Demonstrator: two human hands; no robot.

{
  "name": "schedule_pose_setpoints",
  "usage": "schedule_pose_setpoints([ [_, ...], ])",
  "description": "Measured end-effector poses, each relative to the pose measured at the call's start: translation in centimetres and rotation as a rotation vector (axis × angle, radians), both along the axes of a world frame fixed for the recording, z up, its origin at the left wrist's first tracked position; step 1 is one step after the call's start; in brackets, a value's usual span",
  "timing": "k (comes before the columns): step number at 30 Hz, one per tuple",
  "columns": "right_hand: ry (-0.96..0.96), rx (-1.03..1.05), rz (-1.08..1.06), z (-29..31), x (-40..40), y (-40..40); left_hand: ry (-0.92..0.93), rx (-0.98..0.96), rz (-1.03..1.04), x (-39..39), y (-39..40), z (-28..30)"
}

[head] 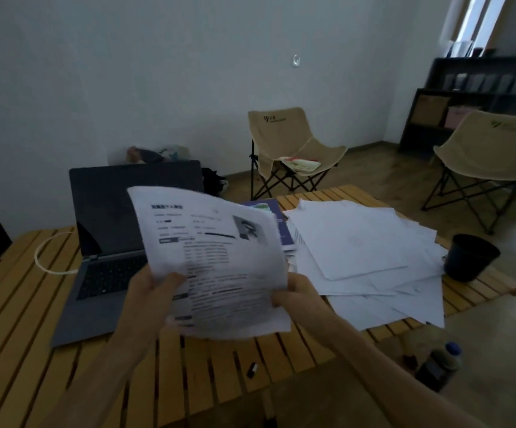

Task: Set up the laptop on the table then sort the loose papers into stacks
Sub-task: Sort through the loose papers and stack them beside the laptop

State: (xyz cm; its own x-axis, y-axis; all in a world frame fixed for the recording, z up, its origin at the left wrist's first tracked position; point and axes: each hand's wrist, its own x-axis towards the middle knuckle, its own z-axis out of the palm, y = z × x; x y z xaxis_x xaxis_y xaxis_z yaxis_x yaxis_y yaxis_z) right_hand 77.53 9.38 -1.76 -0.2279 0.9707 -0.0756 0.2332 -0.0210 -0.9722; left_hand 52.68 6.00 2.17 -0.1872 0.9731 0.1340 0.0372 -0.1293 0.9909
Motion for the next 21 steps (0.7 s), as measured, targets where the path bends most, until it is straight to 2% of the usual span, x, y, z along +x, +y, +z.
schedule_pose_setpoints([
  [2,-0.176,0.053,0.018,0.6,1.5,1.4,0.034,-0.079,0.085,-1.3,0.7,-0.4],
  [5,-0.6,0.168,-0.332,-0.5,5.9,4.7,0.18,-0.278,0.113,-3.3,1.9,-2.3],
  [7,-0.875,0.114,-0.458,-1.4,8.6,6.5,0.301,-0.389,0.104,-3.7,2.5,-3.5],
  [10,-1.203,0.006,-0.376,-2.9,10.1,8.1,0.405,-0.411,0.073,-3.0,3.0,-3.9],
  [12,-1.379,0.084,-0.336,-3.9,9.9,8.4,0.435,-0.396,0.069,-2.7,3.5,-4.2],
  [13,-1.431,0.135,-0.339,-4.1,9.6,8.5,0.455,-0.409,0.068,-2.5,3.6,-4.2],
  [16,-1.418,0.162,-0.419,-4.2,8.8,9.3,0.528,-0.474,0.063,-2.5,4.6,-4.2],
  [21,-1.64,0.143,-0.365,-3.6,8.4,10.7,0.57,-0.557,0.076,-1.5,5.0,-3.7],
])
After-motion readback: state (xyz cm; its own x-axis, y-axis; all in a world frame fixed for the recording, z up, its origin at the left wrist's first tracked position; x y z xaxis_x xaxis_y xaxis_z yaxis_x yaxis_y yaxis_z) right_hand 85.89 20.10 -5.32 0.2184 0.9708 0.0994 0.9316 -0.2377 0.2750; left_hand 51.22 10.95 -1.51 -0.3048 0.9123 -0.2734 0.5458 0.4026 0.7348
